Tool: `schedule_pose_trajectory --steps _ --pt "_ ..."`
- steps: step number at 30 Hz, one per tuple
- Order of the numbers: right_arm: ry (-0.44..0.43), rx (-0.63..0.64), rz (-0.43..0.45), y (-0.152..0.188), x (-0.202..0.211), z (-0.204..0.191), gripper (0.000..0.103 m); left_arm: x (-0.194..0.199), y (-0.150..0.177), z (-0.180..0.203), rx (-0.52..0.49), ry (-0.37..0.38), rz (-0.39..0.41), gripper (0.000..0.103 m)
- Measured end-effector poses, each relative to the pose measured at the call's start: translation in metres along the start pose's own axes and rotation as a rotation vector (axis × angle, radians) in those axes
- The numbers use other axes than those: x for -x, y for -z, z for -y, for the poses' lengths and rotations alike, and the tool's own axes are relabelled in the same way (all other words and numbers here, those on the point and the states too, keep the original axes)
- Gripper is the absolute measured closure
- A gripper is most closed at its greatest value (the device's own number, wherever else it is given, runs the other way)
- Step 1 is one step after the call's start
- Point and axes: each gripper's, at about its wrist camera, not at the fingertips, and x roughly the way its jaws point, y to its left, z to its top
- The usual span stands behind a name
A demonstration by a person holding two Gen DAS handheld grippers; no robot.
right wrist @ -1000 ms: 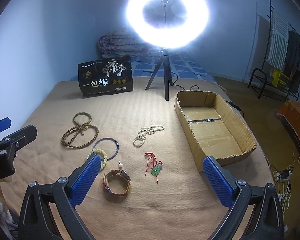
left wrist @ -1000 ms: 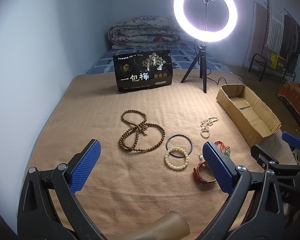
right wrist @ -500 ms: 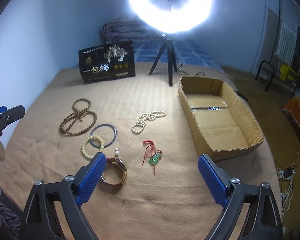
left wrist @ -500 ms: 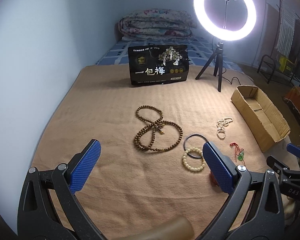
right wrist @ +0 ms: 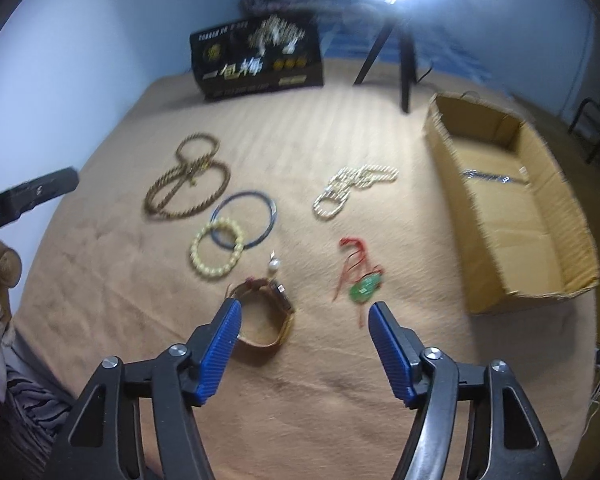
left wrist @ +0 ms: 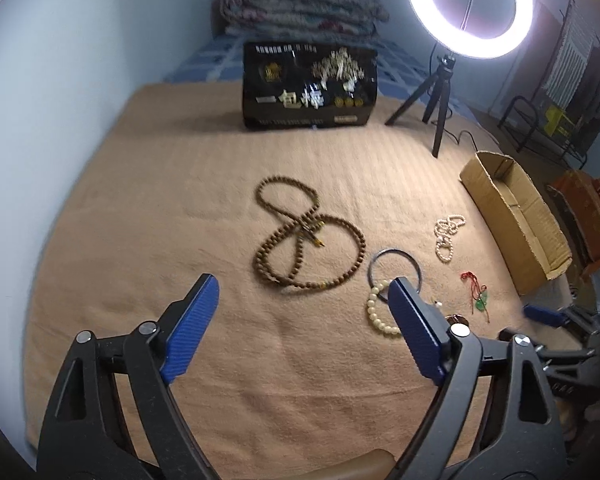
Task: Organize jewelry
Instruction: 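Close the left tool on the brown bead necklace while the right tool grasps the leather watch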
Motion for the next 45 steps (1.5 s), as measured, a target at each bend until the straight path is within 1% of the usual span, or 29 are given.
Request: schedule_pose_trajectory --steps 2,5,9,11,14,18,21,27,29,31,33,36,38,39,40,41,42,43,44,45 --pt "-0.002 0.01 -0.022 0.0 -0.007 -0.003 0.042 -0.01 -0.005 0.0 0.0 0.018 -0.017 0.018" --pt "0.003 0.036 -0.04 -0.001 -0.015 -0.008 0.045 -0.026 -0.016 -0.001 0.001 0.04 -0.042 0.02" --pt "0.002 0.039 -0.062 -0.004 -0.023 -0.009 0.047 -0.052 -0.029 -0.004 -0.005 0.037 -0.077 0.025" --pt "-0.003 0.034 -0.073 -0.005 -0.027 -0.008 0.053 -0.067 -0.033 -0.004 -0.024 0.026 -0.093 0.03" --pt "-0.007 0.04 -0.084 -0.005 -0.033 -0.009 0.054 -0.086 -0.035 -0.003 -0.059 0.011 -0.118 0.035" --pt "-0.013 0.043 -0.11 -0.004 -0.045 -0.011 0.055 -0.108 -0.037 0.001 -0.09 0.022 -0.156 0.036" --pt "-0.011 0.042 -0.123 -0.004 -0.051 -0.012 0.059 -0.123 -0.04 0.005 -0.128 -0.002 -0.165 0.037" --pt "-0.014 0.054 -0.134 -0.005 -0.057 -0.016 0.059 -0.144 -0.043 0.0 -0.132 -0.026 -0.19 0.039" --pt "-0.011 0.057 -0.14 -0.006 -0.059 -0.017 0.06 -0.151 -0.043 -0.004 -0.117 -0.019 -0.206 0.042" --pt "-0.015 0.058 -0.147 -0.008 -0.062 -0.019 0.061 -0.157 -0.043 -0.007 -0.106 -0.004 -0.219 0.043" --pt "-0.016 0.06 -0.152 -0.011 -0.063 -0.02 0.062 -0.164 -0.043 -0.008 -0.11 -0.005 -0.23 0.045" --pt "-0.013 0.063 -0.159 -0.016 -0.065 -0.024 0.064 -0.17 -0.042 -0.011 -0.103 -0.002 -0.238 0.049" --pt "-0.008 0.066 -0.165 -0.019 -0.066 -0.026 0.067 -0.17 -0.043 -0.012 -0.096 0.008 -0.234 0.059" --pt "-0.004 0.069 -0.167 -0.019 -0.068 -0.027 0.067 -0.17 -0.044 -0.012 -0.093 0.018 -0.234 0.062" --pt "0.001 0.073 -0.169 -0.02 -0.069 -0.028 0.068 -0.17 -0.044 -0.012 -0.089 0.023 -0.233 0.069" --pt "0.004 0.075 -0.17 -0.02 -0.07 -0.028 0.07 -0.171 -0.045 -0.012 -0.082 0.034 -0.237 0.074" --pt "0.01 0.075 -0.17 -0.02 -0.071 -0.028 0.072 -0.171 -0.045 -0.013 -0.073 0.048 -0.24 0.078" --pt "0.012 0.075 -0.171 -0.021 -0.071 -0.028 0.075 -0.172 -0.045 -0.012 -0.068 0.058 -0.244 0.084" --pt "0.013 0.072 -0.172 -0.021 -0.073 -0.028 0.077 -0.171 -0.045 -0.011 -0.067 0.064 -0.245 0.087" --pt "0.015 0.068 -0.173 -0.021 -0.073 -0.027 0.079 -0.171 -0.045 -0.01 -0.068 0.065 -0.245 0.087"
